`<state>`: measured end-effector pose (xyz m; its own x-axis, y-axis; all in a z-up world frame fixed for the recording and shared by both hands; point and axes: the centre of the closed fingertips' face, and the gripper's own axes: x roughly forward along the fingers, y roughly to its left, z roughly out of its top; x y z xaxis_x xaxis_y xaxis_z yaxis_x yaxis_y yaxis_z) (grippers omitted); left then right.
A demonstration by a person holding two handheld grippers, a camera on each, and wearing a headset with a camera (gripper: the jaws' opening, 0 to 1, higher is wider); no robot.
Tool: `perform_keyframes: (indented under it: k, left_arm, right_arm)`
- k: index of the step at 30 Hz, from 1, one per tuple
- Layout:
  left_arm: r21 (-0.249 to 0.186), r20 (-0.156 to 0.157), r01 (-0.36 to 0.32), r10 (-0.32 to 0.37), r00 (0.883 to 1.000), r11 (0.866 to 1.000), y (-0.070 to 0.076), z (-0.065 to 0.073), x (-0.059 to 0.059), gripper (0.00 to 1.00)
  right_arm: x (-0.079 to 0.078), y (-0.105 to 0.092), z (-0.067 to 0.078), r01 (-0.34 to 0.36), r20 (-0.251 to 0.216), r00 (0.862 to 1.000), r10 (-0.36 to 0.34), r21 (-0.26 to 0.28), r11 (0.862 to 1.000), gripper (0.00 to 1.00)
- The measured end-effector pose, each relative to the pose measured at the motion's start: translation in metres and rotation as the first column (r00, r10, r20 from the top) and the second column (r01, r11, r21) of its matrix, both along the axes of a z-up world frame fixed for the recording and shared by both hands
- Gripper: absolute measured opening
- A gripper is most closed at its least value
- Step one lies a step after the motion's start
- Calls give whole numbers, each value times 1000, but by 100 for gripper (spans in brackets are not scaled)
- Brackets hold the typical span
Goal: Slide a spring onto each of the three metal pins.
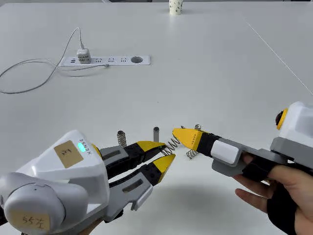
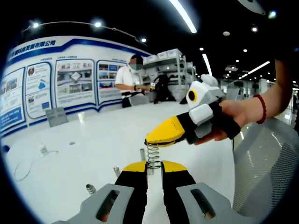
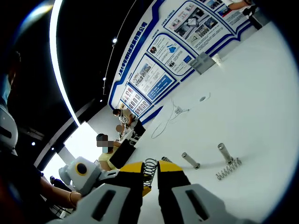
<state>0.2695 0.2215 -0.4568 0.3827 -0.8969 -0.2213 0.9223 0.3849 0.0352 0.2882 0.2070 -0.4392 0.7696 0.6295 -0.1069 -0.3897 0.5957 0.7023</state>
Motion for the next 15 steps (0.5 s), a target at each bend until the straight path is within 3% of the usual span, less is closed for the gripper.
perform_keyframes:
  k: [3,8,15]
  left_arm:
    - [10,-9,-4,4,1000,1000,0,-3,0,11]
    - [46,-56,-24,27,998,999,4,-15,2,15]
    - [71,-85,-46,52,995,996,11,-23,4,19]
  right_arm:
    - [0,2,0,-4,9,1000,4,-27,1000,12]
    - [5,0,2,19,28,999,-17,-40,999,11]
    - [14,-5,2,46,52,998,-42,-82,996,11]
